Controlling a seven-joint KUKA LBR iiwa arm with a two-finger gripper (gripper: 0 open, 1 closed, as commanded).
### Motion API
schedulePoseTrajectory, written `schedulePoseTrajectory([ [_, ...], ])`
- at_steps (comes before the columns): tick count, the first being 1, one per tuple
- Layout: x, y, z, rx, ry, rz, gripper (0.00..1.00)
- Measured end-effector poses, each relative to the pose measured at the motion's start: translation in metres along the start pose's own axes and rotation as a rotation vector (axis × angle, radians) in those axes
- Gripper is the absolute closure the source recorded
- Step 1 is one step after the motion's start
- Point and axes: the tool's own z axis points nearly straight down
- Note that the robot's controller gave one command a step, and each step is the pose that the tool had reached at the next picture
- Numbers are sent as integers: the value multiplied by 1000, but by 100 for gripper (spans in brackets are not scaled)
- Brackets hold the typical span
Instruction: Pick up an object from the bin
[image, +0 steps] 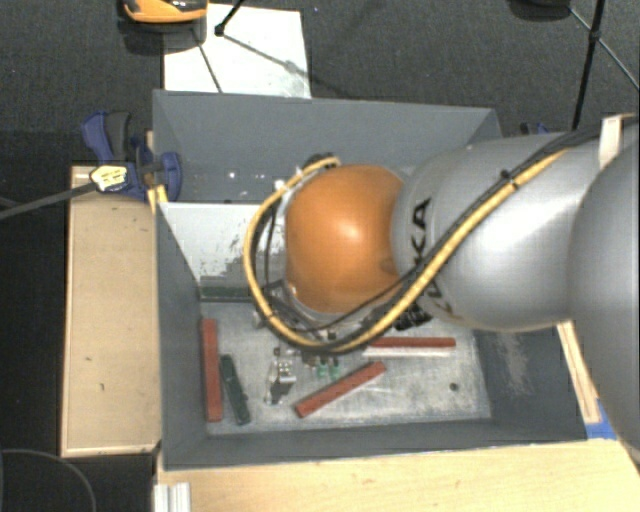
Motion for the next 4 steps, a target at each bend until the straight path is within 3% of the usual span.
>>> schedulePoseTrajectory([
  [1,4,-55,48,0,-2,-105,0],
  [2,-16,-131,69,4,-1,-214,0],
  [3,-5,-126,56,1,2,-4,0],
  [4,-16,-117,96,1,-2,-260,0],
])
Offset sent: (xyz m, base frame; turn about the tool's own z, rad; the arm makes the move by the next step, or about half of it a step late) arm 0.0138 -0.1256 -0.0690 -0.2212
